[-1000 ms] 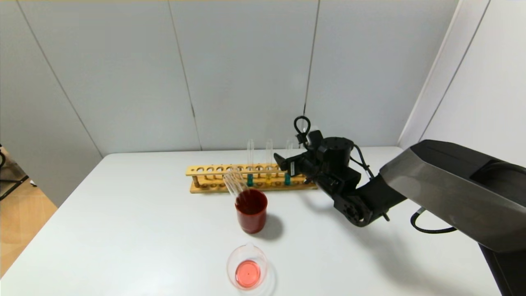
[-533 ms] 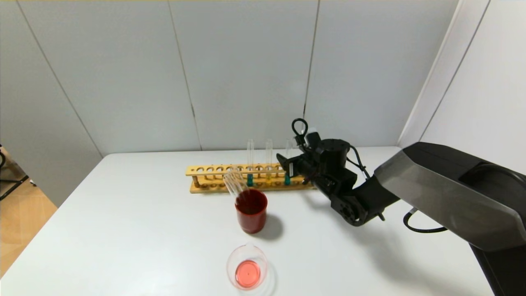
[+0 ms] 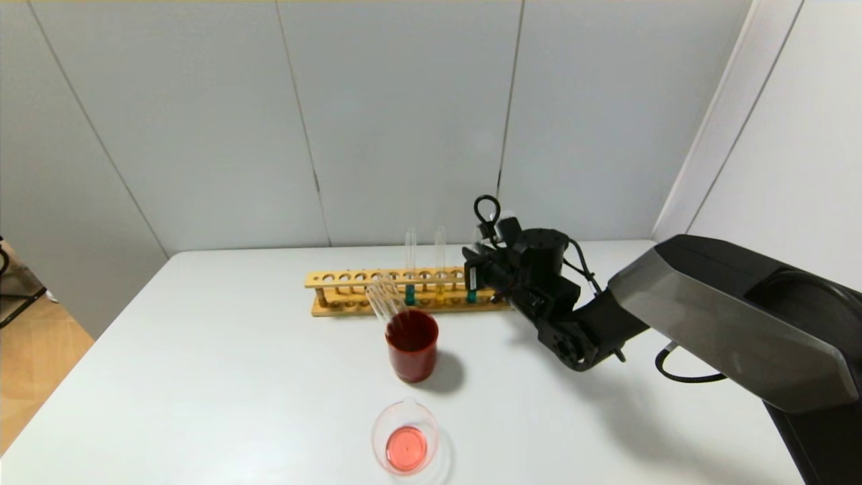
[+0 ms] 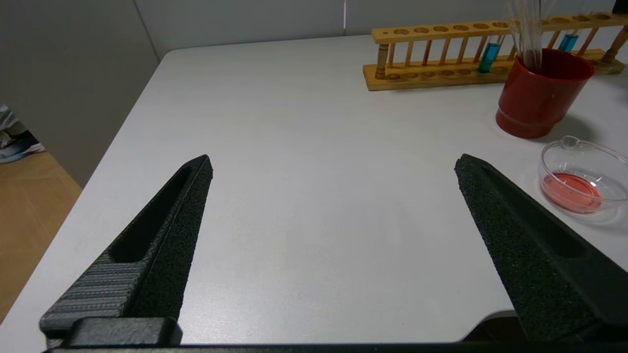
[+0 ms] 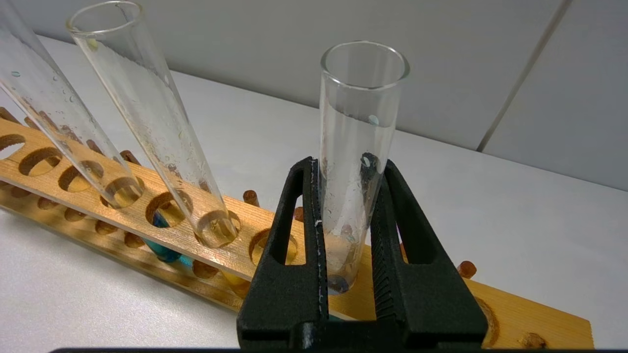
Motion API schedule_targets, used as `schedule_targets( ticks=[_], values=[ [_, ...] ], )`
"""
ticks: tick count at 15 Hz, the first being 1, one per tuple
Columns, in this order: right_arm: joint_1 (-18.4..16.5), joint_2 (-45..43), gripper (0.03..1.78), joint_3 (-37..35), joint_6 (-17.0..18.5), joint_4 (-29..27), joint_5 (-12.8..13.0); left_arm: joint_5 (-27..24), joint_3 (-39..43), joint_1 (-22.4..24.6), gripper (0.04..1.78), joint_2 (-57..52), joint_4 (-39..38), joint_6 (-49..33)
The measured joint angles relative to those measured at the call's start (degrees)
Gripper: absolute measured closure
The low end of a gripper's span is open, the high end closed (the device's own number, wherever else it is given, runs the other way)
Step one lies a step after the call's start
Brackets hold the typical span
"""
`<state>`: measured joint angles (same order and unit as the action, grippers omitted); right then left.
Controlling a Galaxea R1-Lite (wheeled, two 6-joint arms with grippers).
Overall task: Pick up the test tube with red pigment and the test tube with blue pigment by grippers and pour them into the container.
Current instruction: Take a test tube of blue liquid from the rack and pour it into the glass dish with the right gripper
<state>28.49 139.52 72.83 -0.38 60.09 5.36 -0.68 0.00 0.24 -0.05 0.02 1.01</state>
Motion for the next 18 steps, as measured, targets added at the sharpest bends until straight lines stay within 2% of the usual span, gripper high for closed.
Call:
schedule_targets(
  ticks=[8,14,18],
  values=[
    [-0.2,-2.3,1.47,1.3,-0.4,-0.4,0.4,0.0,0.0,0.0,0.07,0.0,0.0,0.0],
    [-0.7,-11.4,1.47,1.3,-2.0,-4.7,0.5,0.0,0.0,0.0,0.07,0.0,0.0,0.0],
    [-0.6,-20.7,1.47,-0.4,-2.6,-8.5,0.5,0.0,0.0,0.0,0.07,0.0,0.0,0.0]
  ],
)
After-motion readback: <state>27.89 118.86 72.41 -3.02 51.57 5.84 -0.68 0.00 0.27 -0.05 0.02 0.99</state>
